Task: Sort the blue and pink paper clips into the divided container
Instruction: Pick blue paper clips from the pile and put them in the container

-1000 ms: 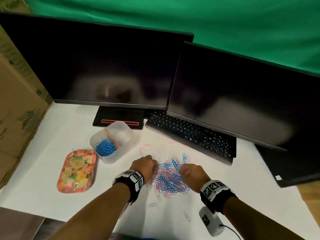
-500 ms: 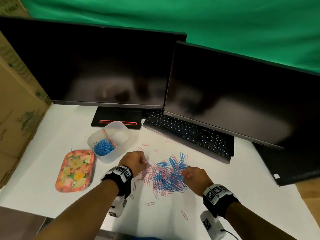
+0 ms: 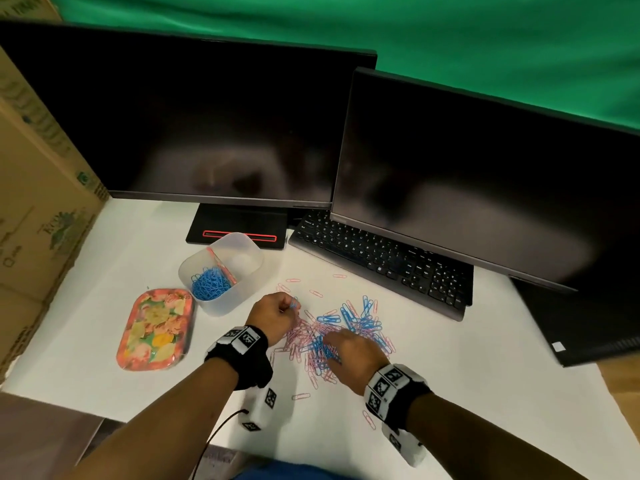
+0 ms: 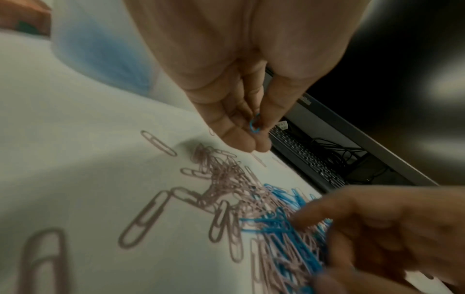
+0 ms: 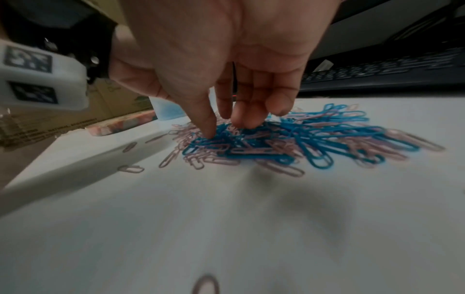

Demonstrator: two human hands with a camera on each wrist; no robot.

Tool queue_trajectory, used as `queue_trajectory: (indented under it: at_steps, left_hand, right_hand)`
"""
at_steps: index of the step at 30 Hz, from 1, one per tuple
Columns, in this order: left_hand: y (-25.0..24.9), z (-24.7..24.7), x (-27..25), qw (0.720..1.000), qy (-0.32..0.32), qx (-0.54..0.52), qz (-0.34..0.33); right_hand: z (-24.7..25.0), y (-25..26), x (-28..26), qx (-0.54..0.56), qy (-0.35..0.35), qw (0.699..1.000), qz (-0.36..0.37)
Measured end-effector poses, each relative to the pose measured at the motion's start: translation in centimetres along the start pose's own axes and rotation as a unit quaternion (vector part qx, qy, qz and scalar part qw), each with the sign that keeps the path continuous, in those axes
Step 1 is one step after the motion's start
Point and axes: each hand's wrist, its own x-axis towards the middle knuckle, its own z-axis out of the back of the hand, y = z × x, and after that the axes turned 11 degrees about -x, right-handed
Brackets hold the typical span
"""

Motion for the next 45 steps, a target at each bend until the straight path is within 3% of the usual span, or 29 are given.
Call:
queue_trajectory:
  at_steps: [4,8,14,20,25,30,35,39,41,45]
  left_hand:
    - [0.3,-0.6,-0.8,0.999,0.028,-0.01,0.016]
    - [0.9,-1.1,-1.2,0.999,0.013,0.018,0.037]
    - [0.8,-2.7,-1.6,0.993,0.033,0.109,-0.034]
    - [0.6,-3.5,-0.6,0.964,0.06,0.24,-0.103]
    - [0.4,-3.7,0.0,0.908,0.132,0.379,-0.123]
    - [0.4,-3.3,0.2,0.896,0.137,0.401,-0.131]
    - [0.4,-3.0,0.0,0.928,0.113,0.343,-0.096]
    - [0.6,-2.4,0.4,0.99,0.08,0.118,-0.004]
    - [0.4,-2.0,0.3,0.995,0.095,0.025,0.033]
    - [-0.4,-1.3,-0.2,0.988,0.108,-0.083,0.078]
  right_hand:
    - [0.1,0.5,1.4,-0.015,-0.002,1.0,-0.026]
    - [0.2,0.2,2.3,0.019,-0.013,0.998,-0.061]
    - [1.5,-1.1,2.1,0.12,-0.01,0.987,-0.107]
    - [2.8,-2.7,1.6,0.216,-0.012,0.97,-0.111]
    - [3.1,-3.8,0.9,0.251,-0.013,0.961,-0.117]
    - [2.6,-4.2,1.2,0.314,-0.014,0.941,-0.129]
    - [3.2,-3.6,1.6,0.508,-0.009,0.846,-0.16]
    - [3.4,-3.6,1.4,0.631,-0.017,0.76,-0.152]
    - [3.5,-3.6,1.3,0.677,-0.02,0.72,-0.153]
    - [3.6,-3.6,1.2,0.703,-0.02,0.691,-0.166]
